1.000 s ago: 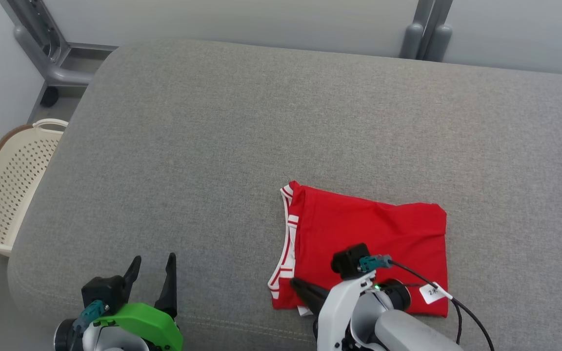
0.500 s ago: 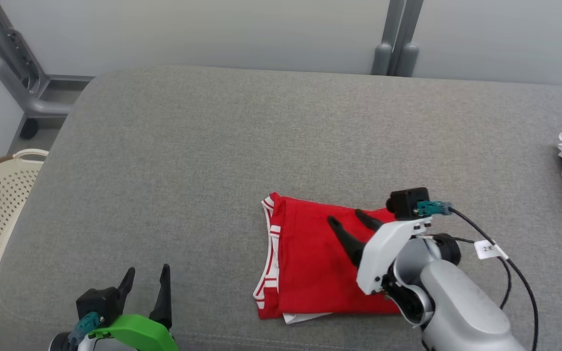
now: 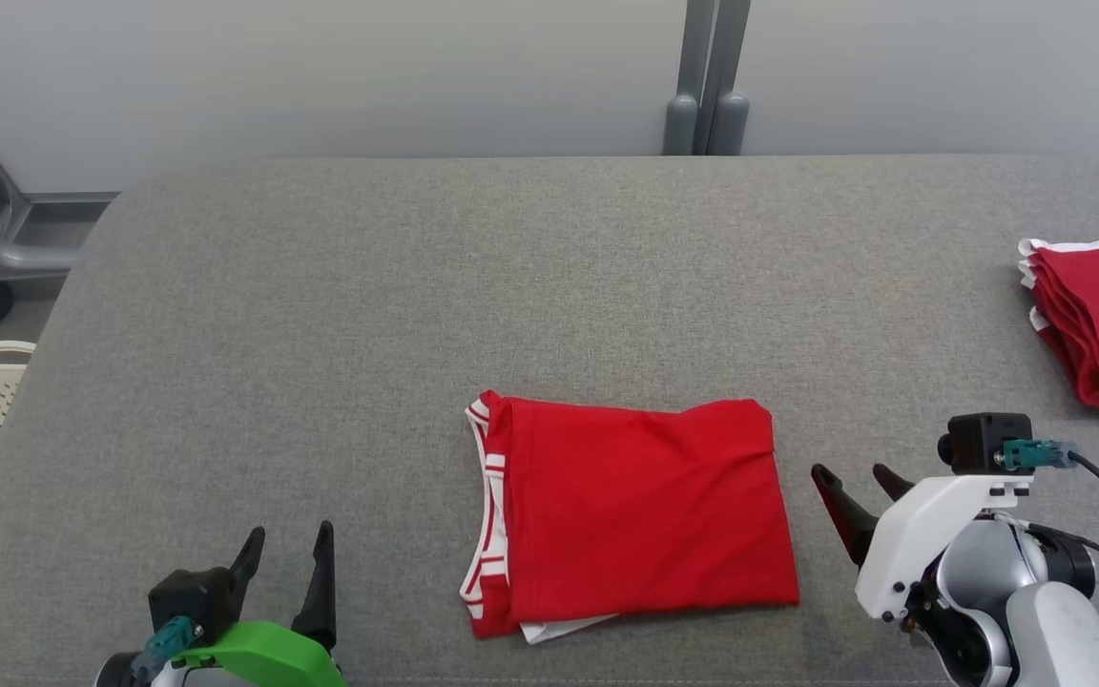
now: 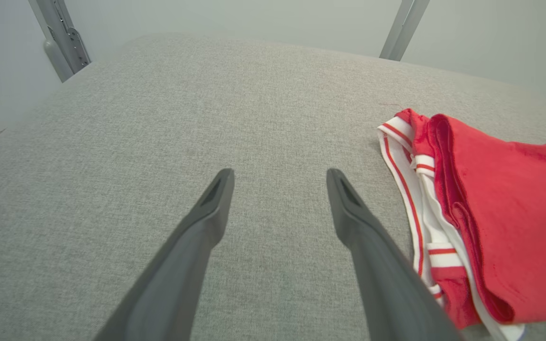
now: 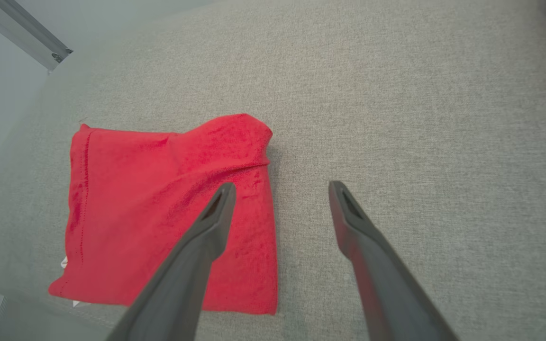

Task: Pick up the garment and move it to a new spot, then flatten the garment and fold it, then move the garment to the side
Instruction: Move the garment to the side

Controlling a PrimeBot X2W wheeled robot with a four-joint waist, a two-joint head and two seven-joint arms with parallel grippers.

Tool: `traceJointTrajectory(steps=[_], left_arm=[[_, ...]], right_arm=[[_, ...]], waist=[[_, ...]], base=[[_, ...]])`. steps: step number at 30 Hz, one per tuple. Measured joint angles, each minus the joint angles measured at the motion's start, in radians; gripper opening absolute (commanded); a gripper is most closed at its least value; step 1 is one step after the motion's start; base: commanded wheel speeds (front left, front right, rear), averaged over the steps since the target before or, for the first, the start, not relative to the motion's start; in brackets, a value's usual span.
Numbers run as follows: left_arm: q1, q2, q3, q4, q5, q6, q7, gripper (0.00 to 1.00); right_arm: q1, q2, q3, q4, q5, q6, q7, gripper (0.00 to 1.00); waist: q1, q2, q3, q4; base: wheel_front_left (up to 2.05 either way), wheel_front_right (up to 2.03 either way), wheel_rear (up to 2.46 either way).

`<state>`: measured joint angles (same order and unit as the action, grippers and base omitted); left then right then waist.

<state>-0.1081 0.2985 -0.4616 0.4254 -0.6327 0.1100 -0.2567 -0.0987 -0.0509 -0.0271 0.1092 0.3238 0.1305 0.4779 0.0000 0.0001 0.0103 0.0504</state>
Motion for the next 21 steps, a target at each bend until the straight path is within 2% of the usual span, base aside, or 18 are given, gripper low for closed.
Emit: traceJointTrajectory(steps=[7, 21], left_arm=[[-0.019, 0.002, -0.004, -0.005, 0.000, 0.000, 0.002, 1.00], [-0.065, -0.009, -0.011, 0.017, 0.003, -0.012, 0.001, 1.00]], right_arm=[[0.003, 0.001, -0.006, 0.002, 0.005, 0.000, 0.027, 1.00], [-0.110, 0.001, 0.033, 0.250, 0.035, 0.000, -0.013, 1.00]], waist=[[0.0000, 0.0000, 0.033, 0.000], [0.0000, 0.0000, 0.101, 0.060]], base=[[0.00, 0.00, 0.00], [0.00, 0.00, 0.00]])
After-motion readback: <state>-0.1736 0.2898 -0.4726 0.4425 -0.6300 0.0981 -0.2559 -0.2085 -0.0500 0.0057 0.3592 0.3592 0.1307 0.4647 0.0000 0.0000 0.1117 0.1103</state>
